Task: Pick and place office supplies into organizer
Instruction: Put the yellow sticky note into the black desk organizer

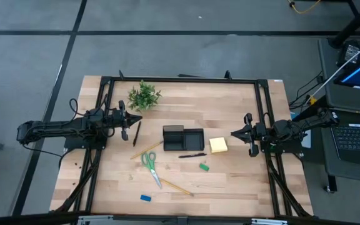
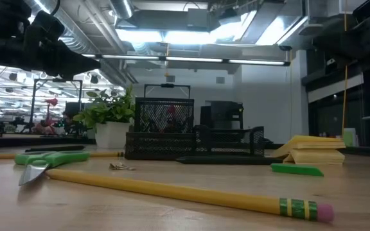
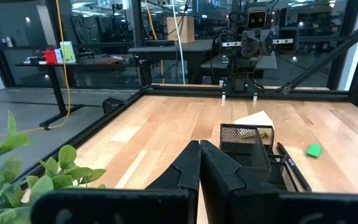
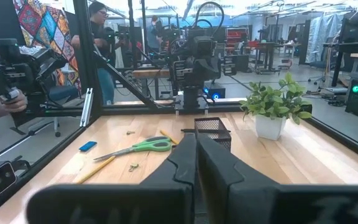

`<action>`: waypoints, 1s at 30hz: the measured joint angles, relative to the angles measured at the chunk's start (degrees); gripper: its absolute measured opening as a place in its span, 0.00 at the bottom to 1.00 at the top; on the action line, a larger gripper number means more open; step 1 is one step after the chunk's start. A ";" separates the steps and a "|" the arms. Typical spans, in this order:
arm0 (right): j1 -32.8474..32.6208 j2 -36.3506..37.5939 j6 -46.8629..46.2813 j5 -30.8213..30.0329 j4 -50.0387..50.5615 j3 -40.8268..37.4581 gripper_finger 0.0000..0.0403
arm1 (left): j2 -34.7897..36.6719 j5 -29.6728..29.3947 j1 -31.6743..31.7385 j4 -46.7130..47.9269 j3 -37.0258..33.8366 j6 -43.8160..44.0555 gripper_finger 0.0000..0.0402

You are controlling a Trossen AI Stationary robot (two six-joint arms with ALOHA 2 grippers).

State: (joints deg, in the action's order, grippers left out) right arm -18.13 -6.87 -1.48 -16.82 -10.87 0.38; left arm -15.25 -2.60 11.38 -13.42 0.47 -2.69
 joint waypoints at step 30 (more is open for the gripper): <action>0.02 -0.02 0.46 -0.02 5.05 -0.02 0.04 | 0.00 3.57 -0.02 2.90 -0.01 -3.50 0.01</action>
State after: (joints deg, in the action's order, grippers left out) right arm -18.11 -6.90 -1.02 -16.84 -5.82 0.36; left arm -15.25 0.98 11.35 -10.52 0.46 -6.19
